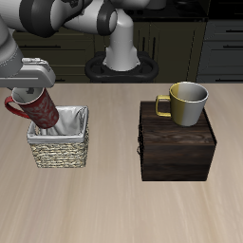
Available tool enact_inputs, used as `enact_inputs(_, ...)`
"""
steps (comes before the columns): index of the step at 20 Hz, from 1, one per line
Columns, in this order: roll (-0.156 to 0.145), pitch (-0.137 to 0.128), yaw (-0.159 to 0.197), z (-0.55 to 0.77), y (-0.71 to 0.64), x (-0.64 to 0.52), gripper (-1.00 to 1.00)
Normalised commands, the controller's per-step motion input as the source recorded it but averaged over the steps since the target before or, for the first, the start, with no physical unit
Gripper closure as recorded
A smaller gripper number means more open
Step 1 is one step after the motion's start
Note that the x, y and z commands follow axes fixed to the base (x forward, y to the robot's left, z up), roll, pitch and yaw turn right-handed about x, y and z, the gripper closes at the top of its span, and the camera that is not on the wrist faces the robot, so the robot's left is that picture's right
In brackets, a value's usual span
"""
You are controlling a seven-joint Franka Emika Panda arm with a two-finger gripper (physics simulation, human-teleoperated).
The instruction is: Place the red mug in the basket
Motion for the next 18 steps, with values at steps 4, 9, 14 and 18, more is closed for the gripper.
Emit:
enact_inputs(4, 0.016, 0.056, 0.009, -0.35, 0.07, -0.03, 1.0)
enact_inputs(9, -0.015, 0.047, -0.029, -0.31, 0.01, -0.03, -1.0)
enact_inputs(14, 0.022, 0.054, -0.004, -0.18, 0.07, -0.01, -1.0)
enact_inputs(18, 0.021, 0.003, 0.001, 0.0, 0.08, -0.04, -1.0)
